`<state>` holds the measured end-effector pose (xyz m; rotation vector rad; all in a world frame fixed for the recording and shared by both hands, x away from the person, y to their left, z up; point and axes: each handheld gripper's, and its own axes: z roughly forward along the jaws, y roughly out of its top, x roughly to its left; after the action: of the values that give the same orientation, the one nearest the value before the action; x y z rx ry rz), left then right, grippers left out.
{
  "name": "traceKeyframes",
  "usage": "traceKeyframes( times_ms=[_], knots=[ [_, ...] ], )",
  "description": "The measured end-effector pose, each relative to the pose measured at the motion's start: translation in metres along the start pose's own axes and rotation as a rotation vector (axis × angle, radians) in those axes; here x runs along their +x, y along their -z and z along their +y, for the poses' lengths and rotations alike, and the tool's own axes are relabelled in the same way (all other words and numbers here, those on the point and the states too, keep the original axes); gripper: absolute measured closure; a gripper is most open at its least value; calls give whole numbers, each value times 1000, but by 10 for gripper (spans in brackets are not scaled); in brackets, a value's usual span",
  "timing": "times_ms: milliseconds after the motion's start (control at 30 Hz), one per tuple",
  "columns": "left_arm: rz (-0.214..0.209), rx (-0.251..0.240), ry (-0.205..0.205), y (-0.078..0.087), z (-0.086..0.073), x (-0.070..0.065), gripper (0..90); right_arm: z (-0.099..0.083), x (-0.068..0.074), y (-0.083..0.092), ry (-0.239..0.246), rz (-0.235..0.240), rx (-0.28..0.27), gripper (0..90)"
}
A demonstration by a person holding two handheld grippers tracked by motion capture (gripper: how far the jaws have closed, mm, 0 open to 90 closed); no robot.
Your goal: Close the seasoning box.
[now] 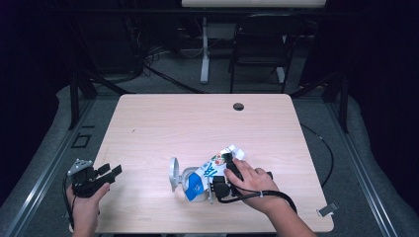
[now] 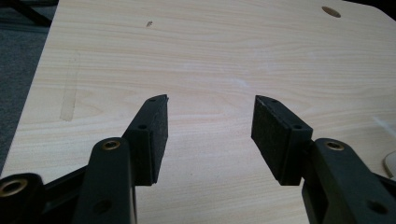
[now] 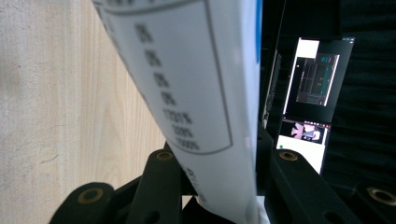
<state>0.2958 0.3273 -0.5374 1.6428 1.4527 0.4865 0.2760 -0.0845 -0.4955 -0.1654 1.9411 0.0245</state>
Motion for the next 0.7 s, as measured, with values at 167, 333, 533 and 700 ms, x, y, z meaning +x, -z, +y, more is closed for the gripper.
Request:
traceKeyframes(
  times_ms=[167,333,533,700],
  knots=[
    [0,0,0,0,0,0,467,-1,1,-1,-31,6,-14,731],
    [-2,3,0,0,0,-1,467,-1,1,1,-43,12,-12,731],
    [-1,3,-1,-1,0,0,467,-3,3,0,-77,20,-22,732],
    [-1,9,-4,-1,0,-1,467,-4,4,0,-98,29,-20,733]
  ],
)
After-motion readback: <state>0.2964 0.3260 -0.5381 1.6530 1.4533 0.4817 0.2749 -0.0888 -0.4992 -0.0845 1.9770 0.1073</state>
